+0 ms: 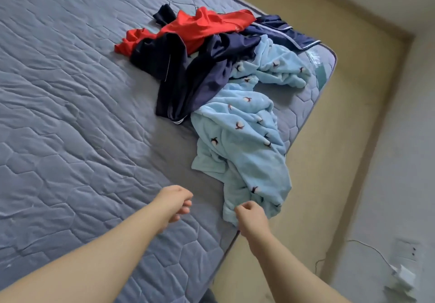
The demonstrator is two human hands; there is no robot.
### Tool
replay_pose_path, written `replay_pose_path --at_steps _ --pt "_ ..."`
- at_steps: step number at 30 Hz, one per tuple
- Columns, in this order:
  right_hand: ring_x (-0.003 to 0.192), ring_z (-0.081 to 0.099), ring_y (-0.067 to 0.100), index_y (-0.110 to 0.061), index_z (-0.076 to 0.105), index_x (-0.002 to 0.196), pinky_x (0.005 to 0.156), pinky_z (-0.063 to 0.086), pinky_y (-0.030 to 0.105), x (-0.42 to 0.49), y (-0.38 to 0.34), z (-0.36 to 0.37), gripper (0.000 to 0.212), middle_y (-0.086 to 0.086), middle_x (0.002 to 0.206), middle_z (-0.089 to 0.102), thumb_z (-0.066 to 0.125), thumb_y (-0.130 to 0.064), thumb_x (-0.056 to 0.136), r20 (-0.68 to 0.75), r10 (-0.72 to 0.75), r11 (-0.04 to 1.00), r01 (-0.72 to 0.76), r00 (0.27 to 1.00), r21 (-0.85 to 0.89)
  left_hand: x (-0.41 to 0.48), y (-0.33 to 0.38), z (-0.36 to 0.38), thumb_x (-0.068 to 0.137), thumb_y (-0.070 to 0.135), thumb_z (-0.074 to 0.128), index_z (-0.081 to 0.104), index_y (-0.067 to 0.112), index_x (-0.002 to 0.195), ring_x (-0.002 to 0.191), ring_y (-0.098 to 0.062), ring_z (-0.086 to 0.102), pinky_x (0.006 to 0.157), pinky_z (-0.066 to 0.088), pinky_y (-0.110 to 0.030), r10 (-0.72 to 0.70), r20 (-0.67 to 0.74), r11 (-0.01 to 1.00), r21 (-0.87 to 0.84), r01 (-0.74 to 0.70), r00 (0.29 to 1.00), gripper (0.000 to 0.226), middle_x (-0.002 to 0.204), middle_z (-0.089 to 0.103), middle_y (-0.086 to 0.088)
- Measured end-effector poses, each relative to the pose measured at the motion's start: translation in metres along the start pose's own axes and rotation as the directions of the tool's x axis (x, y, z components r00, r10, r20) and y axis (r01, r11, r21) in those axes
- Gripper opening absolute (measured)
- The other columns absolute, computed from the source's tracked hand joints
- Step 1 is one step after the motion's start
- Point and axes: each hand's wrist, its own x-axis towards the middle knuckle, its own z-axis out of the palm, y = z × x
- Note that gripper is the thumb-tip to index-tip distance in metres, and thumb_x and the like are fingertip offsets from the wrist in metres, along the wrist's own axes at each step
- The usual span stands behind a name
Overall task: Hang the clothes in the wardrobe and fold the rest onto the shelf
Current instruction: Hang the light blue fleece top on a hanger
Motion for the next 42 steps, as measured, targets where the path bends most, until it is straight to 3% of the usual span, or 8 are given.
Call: replay_pose_path --at_steps 7,11,16,20,24,31,35,42 --pt "0.132 0.025 0.029 -0.027 0.02 0.143 0.101 0.029 0.041 0.136 -0.053 -0.023 0.066 0.005 0.152 0.014 0.052 -0.028 0.084 -0.194 -0.39 0.722 0.168 0.9 -0.671 0.111 0.042 0.046 0.09 0.015 0.049 0.054 0.017 0.075 0.057 -0.013 0.052 0.053 0.036 -0.023 0.098 -0.025 0.976 0.197 -0.091 0.995 0.016 0.072 0.058 0.0" --pt "0.135 0.02 0.029 -0.032 0.025 0.135 0.102 0.025 0.049 0.185 -0.059 -0.026 0.062 0.003 0.152 0.014 0.057 -0.031 0.082 -0.152 -0.37 0.663 0.146 0.917 -0.734 0.141 0.042 0.067 0.091 0.017 0.05 0.054 0.018 0.077 0.058 -0.012 0.053 0.054 0.039 -0.023 0.059 0.026 0.987 0.149 -0.062 0.998 0.015 0.074 0.057 0.0" --pt "0.074 0.045 0.021 -0.022 0.035 0.074 0.067 0.034 0.033 0.186 -0.051 -0.014 0.016 -0.003 0.07 0.046 0.048 -0.019 0.083 0.036 -0.467 0.766 0.424 0.884 -0.482 0.157 0.025 0.064 0.092 0.037 0.053 0.055 0.018 0.106 0.098 -0.019 0.058 0.073 0.045 -0.03 0.076 0.007 0.995 -0.064 -0.075 0.997 0.024 0.111 0.058 -0.002" --pt "0.072 0.055 0.012 -0.019 0.058 0.089 0.064 0.047 0.025 0.138 -0.025 0.005 0.018 -0.004 0.077 0.058 0.052 -0.013 0.073 0.464 -0.304 0.942 0.337 0.832 0.013 0.144 0.026 0.068 0.071 0.061 0.062 0.055 0.018 0.124 0.098 -0.022 0.067 0.075 0.054 -0.033 0.074 0.152 0.911 -0.412 -0.005 0.986 0.069 0.112 0.068 -0.006" --pt "0.098 0.063 0.02 -0.022 0.064 0.099 0.088 0.049 0.034 0.112 0.005 0.014 0.038 0.006 0.102 0.068 0.058 -0.019 0.061 0.666 -0.177 0.978 0.207 0.725 0.034 0.127 0.017 0.064 0.069 0.038 0.078 0.054 0.008 0.124 0.071 -0.02 0.07 0.047 0.052 -0.025 0.04 0.038 0.944 -0.33 -0.025 0.998 0.067 0.095 0.07 -0.012" --pt "0.093 0.057 0.018 -0.024 0.05 0.108 0.07 0.047 0.034 0.11 -0.007 0.0 0.031 -0.003 0.108 0.056 0.056 -0.046 0.087 0.148 -0.005 0.902 -0.06 0.989 0.428 0.098 0.013 0.029 0.072 0.021 0.078 0.059 0.013 0.116 0.074 -0.024 0.071 0.055 0.056 -0.03 0.121 0.065 0.951 -0.292 -0.097 0.991 0.048 0.092 0.072 -0.011" --pt "0.114 0.055 0.025 -0.037 0.034 0.134 0.085 0.051 0.046 0.082 -0.03 0.028 0.074 -0.006 0.129 0.052 0.063 -0.063 0.072 0.286 0.003 0.886 -0.135 0.958 0.444 0.068 0.002 0.0 0.077 0.017 0.073 0.059 0.014 0.118 0.086 -0.027 0.07 0.071 0.057 -0.036 0.13 0.139 0.969 -0.226 -0.097 0.982 0.043 0.098 0.072 -0.012" --pt "0.087 0.067 0.028 -0.019 0.055 0.114 0.064 0.059 0.041 -0.023 -0.074 0.081 0.04 0.012 0.103 0.067 0.056 0.005 0.082 0.292 -0.251 0.901 0.112 0.923 0.419 -0.015 -0.018 -0.095 0.079 0.013 0.063 0.066 0.017 0.102 0.07 -0.019 0.071 0.056 0.054 -0.026 0.181 0.223 0.973 -0.18 -0.142 0.958 0.023 0.082 0.074 -0.007"
